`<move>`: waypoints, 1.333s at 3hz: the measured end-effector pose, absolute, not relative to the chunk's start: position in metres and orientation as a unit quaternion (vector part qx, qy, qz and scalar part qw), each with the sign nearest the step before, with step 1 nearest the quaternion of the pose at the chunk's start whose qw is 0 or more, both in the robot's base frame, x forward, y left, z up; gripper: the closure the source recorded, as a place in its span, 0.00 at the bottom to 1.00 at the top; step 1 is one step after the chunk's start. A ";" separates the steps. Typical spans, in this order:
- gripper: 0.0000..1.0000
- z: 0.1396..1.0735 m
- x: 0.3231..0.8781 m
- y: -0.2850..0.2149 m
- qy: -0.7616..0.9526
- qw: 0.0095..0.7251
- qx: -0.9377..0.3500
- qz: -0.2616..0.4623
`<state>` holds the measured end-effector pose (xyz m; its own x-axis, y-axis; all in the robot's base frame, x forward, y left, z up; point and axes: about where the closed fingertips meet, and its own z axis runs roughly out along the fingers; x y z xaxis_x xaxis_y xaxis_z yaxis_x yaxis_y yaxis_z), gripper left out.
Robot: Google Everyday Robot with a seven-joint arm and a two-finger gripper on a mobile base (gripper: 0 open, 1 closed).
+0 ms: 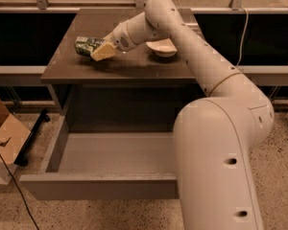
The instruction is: Place green can into top drawer
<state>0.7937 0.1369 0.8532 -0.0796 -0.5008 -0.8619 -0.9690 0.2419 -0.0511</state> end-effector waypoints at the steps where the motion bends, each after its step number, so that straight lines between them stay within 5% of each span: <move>1: 1.00 0.864 0.766 0.115 0.672 0.412 -0.549 0.278; 4: 1.00 0.878 0.623 0.022 0.714 0.436 -0.501 0.222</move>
Offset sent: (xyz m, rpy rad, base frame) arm -0.1505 -0.0908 -0.0008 -0.0746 -0.0238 -0.0410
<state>0.6233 0.0218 0.8781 -0.1176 -0.5218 -0.8449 -0.9092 0.3988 -0.1197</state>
